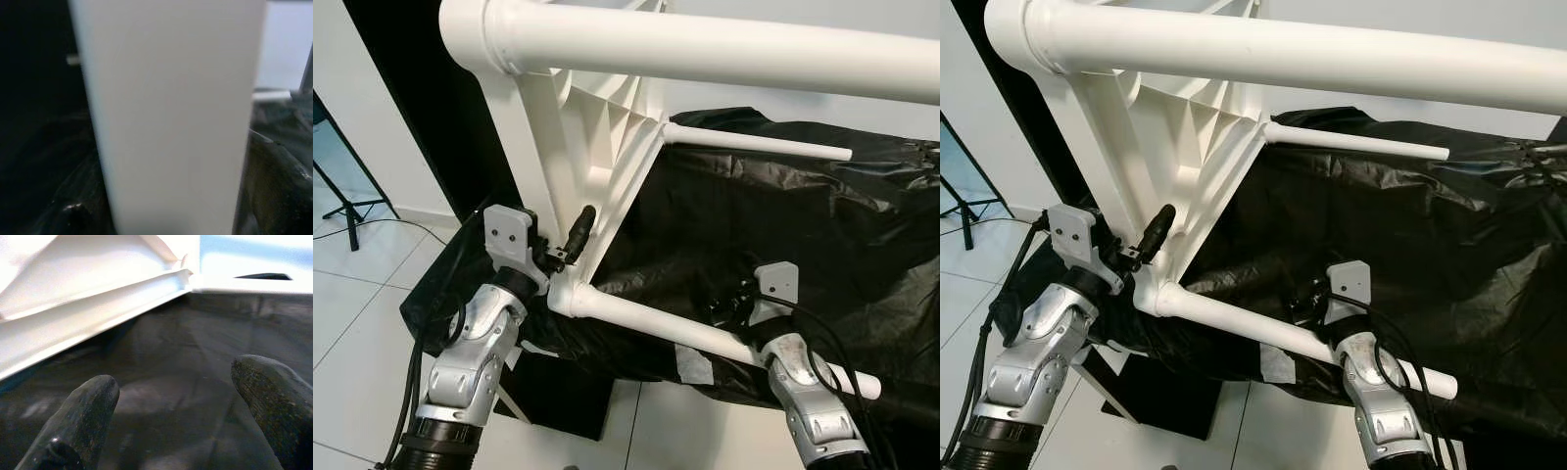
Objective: Building children table
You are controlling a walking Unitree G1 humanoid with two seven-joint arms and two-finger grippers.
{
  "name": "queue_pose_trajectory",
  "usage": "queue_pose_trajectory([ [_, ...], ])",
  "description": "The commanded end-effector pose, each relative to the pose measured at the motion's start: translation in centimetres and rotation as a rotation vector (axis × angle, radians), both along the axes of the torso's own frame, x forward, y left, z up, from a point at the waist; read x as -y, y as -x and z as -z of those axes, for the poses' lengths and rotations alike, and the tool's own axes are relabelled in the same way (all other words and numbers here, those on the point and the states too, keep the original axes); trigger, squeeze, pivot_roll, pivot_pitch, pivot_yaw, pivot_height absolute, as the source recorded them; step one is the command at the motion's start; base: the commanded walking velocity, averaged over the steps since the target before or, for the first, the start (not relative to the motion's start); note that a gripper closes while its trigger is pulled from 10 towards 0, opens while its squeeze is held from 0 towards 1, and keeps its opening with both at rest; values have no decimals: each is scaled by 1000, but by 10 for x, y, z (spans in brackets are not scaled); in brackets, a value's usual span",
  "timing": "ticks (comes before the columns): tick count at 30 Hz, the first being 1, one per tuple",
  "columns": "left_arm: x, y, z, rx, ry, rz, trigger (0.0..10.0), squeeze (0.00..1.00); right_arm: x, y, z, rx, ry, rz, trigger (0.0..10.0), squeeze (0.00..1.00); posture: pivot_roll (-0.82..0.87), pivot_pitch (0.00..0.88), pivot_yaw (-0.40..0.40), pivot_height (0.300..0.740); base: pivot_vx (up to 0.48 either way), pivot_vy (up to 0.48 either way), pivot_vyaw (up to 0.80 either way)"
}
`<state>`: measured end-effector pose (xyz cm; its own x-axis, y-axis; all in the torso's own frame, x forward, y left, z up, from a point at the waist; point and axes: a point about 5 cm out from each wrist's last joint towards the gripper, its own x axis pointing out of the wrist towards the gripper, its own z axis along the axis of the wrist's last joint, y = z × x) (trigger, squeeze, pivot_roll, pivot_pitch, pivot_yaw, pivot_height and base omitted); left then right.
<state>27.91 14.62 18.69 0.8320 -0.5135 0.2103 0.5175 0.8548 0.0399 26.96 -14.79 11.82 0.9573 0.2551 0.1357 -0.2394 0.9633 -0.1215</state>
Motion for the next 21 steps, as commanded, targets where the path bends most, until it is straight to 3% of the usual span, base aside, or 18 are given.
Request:
queue_pose_trajectory([
  [1, 5, 9, 1, -39, -33, 169, 10000, 0, 3, 2, 0, -17, -11, -22, 10000, 0, -5, 0, 17, 740, 0, 0, 0],
  [2, 5, 9, 1, -39, -33, 169, 10000, 0, 3, 2, 0, -17, -11, -22, 10000, 0, -5, 0, 17, 740, 0, 0, 0],
  [5, -3, 29, 7, -148, -105, 316, 10000, 0, 8, 3, -9, -5, -19, -57, 10000, 0, 0, 0, 14, 740, 0, 0, 0],
  [9, -8, 34, 6, -149, -130, 342, 10000, 0, 10, 4, -11, -2, -27, -71, 10000, 0, 2, 0, 13, 740, 0, 0, 0],
  [15, -26, 50, 3, -235, -130, 414, 10000, 0, 19, 6, -16, -23, -39, -138, 10000, 0, 11, 0, 7, 740, 0, 0, 0],
  [21, -33, 59, 3, -278, -147, 446, 10000, 0, 23, 10, -20, -52, -44, -207, 10000, 0, 9, 0, 7, 740, 0, 0, 0],
])
